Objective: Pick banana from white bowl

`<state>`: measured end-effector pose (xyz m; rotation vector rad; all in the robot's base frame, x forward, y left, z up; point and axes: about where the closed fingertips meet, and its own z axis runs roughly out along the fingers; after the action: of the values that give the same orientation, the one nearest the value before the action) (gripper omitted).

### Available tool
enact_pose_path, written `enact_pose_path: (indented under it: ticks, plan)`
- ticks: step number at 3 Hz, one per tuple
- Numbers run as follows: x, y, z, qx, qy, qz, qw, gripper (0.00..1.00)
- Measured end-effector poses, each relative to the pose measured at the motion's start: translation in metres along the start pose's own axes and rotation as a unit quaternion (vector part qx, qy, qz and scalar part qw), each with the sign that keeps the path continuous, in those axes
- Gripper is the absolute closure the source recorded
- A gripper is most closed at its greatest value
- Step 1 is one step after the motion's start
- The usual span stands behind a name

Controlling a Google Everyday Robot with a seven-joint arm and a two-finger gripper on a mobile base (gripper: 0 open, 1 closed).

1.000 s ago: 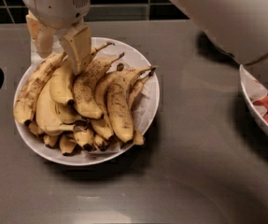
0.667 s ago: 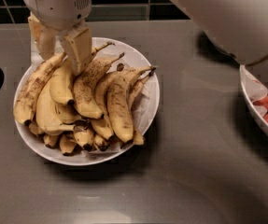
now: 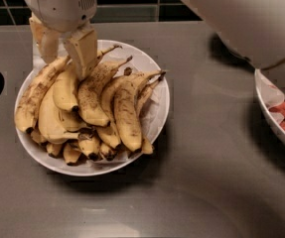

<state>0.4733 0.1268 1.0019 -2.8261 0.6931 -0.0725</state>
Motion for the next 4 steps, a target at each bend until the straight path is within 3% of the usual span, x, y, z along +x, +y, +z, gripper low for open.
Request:
enact_pose_path:
  ticks: [3, 4]
  plan:
    - [0.0, 0.0, 0.0, 0.0, 0.0, 0.0, 1.0, 0.53]
    - [0.0, 0.0, 0.0, 0.0, 0.0, 0.0, 1.0, 0.72]
